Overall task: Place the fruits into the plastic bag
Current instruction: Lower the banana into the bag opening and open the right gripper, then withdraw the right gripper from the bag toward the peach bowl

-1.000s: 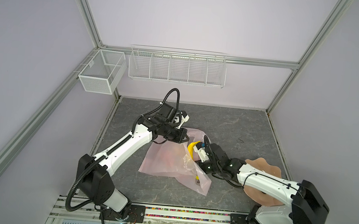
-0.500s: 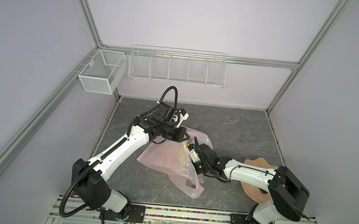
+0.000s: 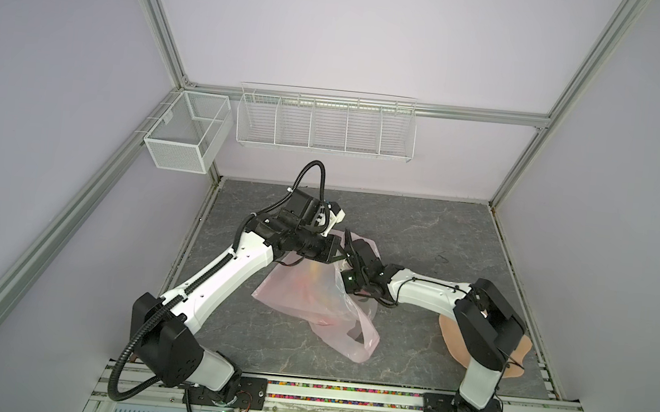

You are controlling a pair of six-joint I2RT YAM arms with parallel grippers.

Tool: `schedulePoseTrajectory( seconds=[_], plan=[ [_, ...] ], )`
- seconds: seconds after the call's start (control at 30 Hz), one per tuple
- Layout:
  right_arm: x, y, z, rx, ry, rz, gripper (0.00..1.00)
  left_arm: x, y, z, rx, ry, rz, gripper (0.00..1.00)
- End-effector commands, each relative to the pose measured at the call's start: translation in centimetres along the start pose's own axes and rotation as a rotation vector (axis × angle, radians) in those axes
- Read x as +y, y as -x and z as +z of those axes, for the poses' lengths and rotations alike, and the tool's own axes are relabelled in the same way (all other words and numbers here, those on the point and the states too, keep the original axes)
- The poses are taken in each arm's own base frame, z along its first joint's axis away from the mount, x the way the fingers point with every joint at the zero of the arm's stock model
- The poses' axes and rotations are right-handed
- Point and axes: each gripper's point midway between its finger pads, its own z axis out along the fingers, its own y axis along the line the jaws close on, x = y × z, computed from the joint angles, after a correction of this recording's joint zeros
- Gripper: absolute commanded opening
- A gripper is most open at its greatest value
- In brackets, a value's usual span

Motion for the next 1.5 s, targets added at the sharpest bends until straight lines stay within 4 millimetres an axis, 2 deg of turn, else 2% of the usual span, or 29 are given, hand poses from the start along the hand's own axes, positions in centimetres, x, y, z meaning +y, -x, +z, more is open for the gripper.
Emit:
schedulePoseTrajectory(
  seconds=[0.0,0.03,0.13,0.23,0.5,0.6,0.87,0.97,1.1,1.3,1.47],
  plan=[
    [0.5,-0.5,0.9,0.047,0.052,0.068,0.48,-1.0,0.5,-0.6,-0.028,-0.023,0.036,0.0],
    [0.5,-0.5,0.8,0.046,0.051,0.074,0.56,-1.0,0.5,-0.6,-0.029,-0.019,0.038,0.0],
    [0.2,-0.8,-0.1,0.043,0.022,0.09,0.7,-0.7,0.5,-0.7,-0.028,0.001,0.04,0.0],
    [-0.5,-1.3,-1.4,0.037,-0.023,0.11,0.78,-0.3,0.5,-0.7,-0.03,0.02,0.039,0.0],
    [-2.4,-4.1,-4.3,0.046,-0.12,0.156,0.83,0.6,0.8,-0.3,-0.032,0.039,0.018,0.0],
    [-2.7,-4.8,-5.7,0.024,-0.149,0.159,0.89,0.6,0.9,-0.1,-0.029,0.037,0.019,0.0],
    [-3.6,-6.7,-9.1,0.011,-0.245,0.177,0.93,0.8,0.9,0.5,-0.016,0.033,0.019,0.0],
    [-4.5,-7.4,-11.1,-0.011,-0.32,0.201,0.95,0.9,0.9,0.6,-0.012,0.034,0.019,0.0],
    [-6.2,-8.5,-14.7,-0.053,-0.447,0.259,1.0,0.9,0.9,0.6,-0.011,0.033,0.026,0.0],
    [-8.8,-10.0,-20.7,-0.137,-0.626,0.374,0.97,0.9,0.8,0.8,-0.004,0.026,0.028,0.0],
    [-12.9,-13.4,-26.6,-0.169,-0.884,0.582,0.94,0.8,0.7,0.9,0.0,0.016,0.028,0.0]
  ],
)
